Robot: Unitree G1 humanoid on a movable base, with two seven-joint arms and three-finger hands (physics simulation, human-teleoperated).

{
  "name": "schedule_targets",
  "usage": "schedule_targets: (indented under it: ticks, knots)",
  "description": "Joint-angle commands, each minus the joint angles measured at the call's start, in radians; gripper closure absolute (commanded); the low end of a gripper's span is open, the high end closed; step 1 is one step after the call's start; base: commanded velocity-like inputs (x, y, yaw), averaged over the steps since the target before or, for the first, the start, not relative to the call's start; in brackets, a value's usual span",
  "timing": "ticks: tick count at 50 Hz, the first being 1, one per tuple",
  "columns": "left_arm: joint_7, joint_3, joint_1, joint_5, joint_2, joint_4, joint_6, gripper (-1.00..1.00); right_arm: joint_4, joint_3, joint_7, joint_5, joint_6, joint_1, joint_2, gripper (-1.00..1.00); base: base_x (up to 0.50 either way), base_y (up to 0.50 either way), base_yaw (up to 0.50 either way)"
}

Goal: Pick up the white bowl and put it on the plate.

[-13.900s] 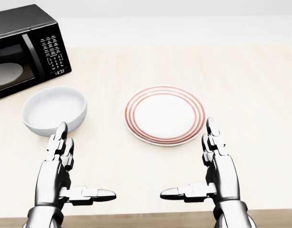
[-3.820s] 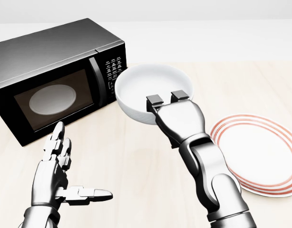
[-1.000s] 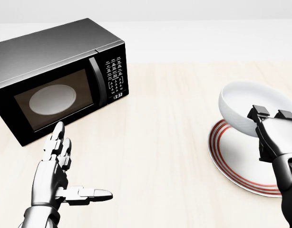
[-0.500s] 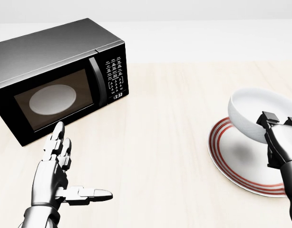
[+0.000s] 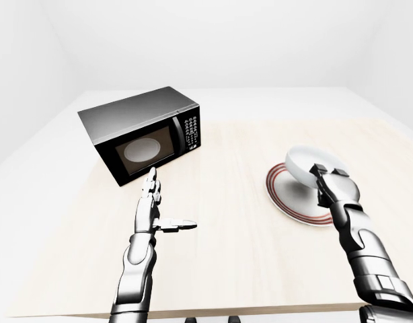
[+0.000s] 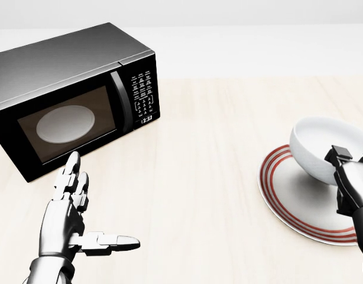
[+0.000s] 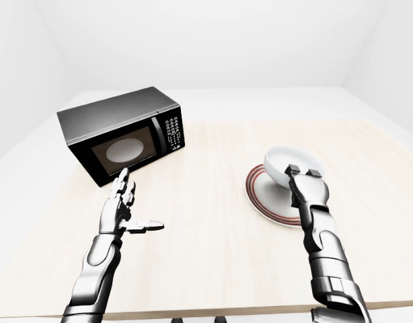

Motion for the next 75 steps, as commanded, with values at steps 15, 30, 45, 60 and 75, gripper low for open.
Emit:
schedule_targets:
  ticks: [15, 30, 45, 60, 75]
  knots:
    - [0.0, 0.0, 0.0, 0.0, 0.0, 0.0, 0.0, -1.0, 0.037, 0.003, -0.049, 0.018, -0.013, -0.007, -0.006, 1.0, 0.0, 0.0, 0.0]
    - [0.0, 0.0, 0.0, 0.0, 0.0, 0.0, 0.0, -1.0, 0.026, 0.004, -0.046, 0.016, -0.01, 0.007, 0.0, 1.0, 0.0, 0.0, 0.0]
    - [0.0, 0.0, 0.0, 0.0, 0.0, 0.0, 0.0, -1.0, 0.045, 0.007, -0.047, 0.011, -0.009, 0.004, -0.001, 1.0, 0.0, 0.0, 0.0]
    - [0.0, 0.0, 0.0, 0.0, 0.0, 0.0, 0.0, -1.0, 0.065, 0.013, -0.04, 0.014, -0.004, 0.003, -0.001, -1.0, 0.0, 0.0, 0.0]
    - [0.0, 0.0, 0.0, 0.0, 0.0, 0.0, 0.0, -1.0, -0.226, -0.042, 0.118, 0.02, 0.051, 0.06, 0.023, -1.0, 0.0, 0.0, 0.0]
